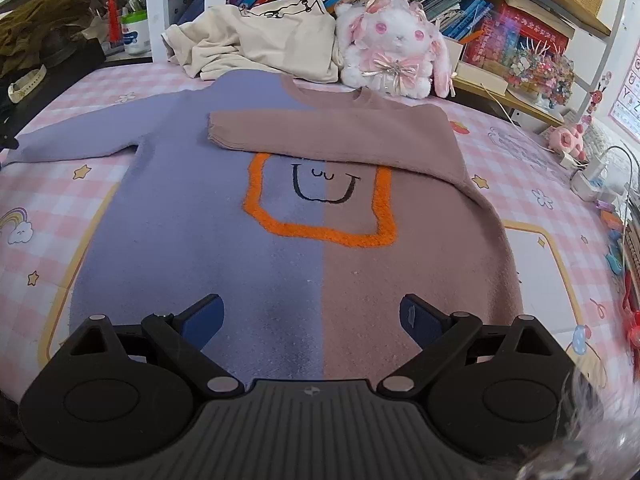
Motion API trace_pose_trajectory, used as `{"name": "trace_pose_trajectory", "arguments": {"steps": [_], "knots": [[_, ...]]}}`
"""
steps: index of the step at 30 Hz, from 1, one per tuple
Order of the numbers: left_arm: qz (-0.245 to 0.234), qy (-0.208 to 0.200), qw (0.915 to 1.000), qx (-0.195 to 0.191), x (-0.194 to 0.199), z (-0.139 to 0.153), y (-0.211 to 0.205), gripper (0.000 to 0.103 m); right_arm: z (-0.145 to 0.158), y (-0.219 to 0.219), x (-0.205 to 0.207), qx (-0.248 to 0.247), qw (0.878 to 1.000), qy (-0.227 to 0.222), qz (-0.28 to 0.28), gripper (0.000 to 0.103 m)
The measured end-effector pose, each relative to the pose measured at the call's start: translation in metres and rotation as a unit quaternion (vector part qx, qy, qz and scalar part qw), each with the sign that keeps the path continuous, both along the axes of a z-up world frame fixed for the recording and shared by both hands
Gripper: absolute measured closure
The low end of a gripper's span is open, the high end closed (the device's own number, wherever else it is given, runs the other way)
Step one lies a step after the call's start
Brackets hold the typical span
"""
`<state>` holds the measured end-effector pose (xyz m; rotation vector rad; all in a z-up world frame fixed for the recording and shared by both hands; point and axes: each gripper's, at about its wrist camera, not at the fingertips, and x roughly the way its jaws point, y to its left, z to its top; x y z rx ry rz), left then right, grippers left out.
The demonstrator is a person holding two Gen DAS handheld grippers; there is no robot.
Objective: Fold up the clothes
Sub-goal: 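Reach the left gripper to the lavender sleeve cuff and grasp it, then lift the lavender sleeve and carry it across the chest over the mauve sleeve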
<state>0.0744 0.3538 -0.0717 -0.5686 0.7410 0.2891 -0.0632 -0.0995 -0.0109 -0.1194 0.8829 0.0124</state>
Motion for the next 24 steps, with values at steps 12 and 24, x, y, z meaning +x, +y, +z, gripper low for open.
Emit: {"name": "trace_pose_trajectory", "arguments": {"steps": [12, 24], "knots": [[-0.008, -0.019, 0.9955, -0.093, 0.015, -0.005, -0.013, 0.055, -0.004, -0.006, -0.002, 0.007, 1.000, 0.007, -0.022, 0.007], [0.037, -0.029, 0.9931, -0.108, 0.013, -0.007, 0.000, 0.060, -0.003, -0.023, -0.008, 0.009, 0.999, 0.006, -0.042, 0.007]]}}
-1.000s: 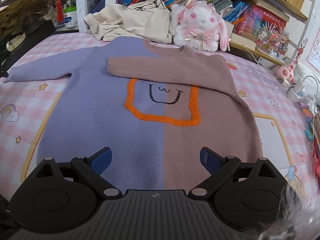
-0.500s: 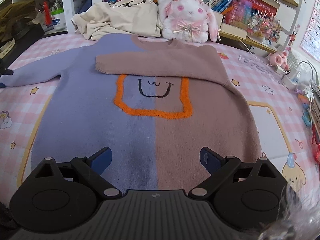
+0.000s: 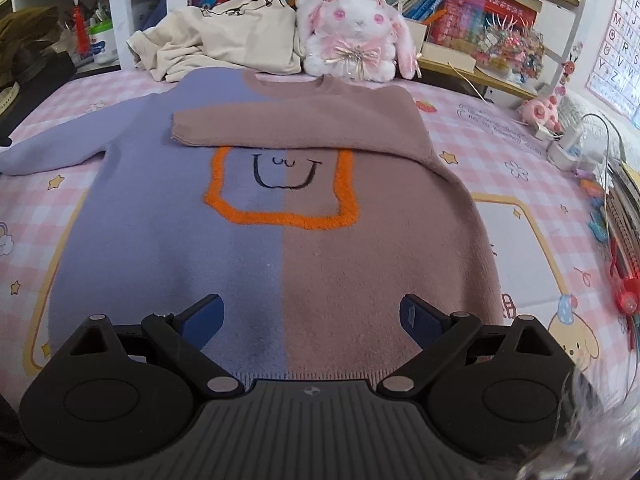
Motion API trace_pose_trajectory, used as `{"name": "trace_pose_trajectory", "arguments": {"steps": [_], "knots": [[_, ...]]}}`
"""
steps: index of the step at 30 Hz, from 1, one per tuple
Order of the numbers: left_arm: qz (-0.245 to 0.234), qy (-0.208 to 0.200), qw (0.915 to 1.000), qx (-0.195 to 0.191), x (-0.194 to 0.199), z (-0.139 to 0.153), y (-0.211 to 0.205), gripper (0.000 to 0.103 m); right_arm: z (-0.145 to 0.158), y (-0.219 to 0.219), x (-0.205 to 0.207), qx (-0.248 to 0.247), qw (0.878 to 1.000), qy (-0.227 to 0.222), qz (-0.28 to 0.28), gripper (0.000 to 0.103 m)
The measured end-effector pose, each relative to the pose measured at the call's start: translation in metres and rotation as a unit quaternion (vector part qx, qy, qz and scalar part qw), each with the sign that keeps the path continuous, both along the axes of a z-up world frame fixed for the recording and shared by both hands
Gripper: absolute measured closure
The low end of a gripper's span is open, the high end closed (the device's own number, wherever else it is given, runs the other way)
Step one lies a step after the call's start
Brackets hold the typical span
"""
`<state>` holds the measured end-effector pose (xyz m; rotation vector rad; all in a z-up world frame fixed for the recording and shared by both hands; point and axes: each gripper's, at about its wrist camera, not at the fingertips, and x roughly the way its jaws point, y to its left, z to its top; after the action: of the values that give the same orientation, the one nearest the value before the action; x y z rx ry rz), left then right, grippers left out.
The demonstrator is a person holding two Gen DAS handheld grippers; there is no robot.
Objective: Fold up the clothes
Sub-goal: 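Lift the lavender sleeve and carry it across the chest over the mauve sleeve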
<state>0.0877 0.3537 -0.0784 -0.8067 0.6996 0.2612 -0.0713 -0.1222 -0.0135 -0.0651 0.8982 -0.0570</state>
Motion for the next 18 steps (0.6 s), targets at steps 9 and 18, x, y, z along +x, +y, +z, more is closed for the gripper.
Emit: {"name": "trace_pose_trajectory", "arguments": {"steps": [9, 18], "knots": [[0.020, 0.013, 0.9997, 0.003, -0.002, -0.007, 0.012, 0.100, 0.002, -0.008, 0.003, 0.000, 1.000, -0.005, 0.009, 0.007], [-0.004, -0.044, 0.9985, 0.033, -0.010, 0.023, -0.002, 0.100, 0.004, -0.015, -0.003, -0.007, 1.000, -0.005, 0.017, 0.007]]}}
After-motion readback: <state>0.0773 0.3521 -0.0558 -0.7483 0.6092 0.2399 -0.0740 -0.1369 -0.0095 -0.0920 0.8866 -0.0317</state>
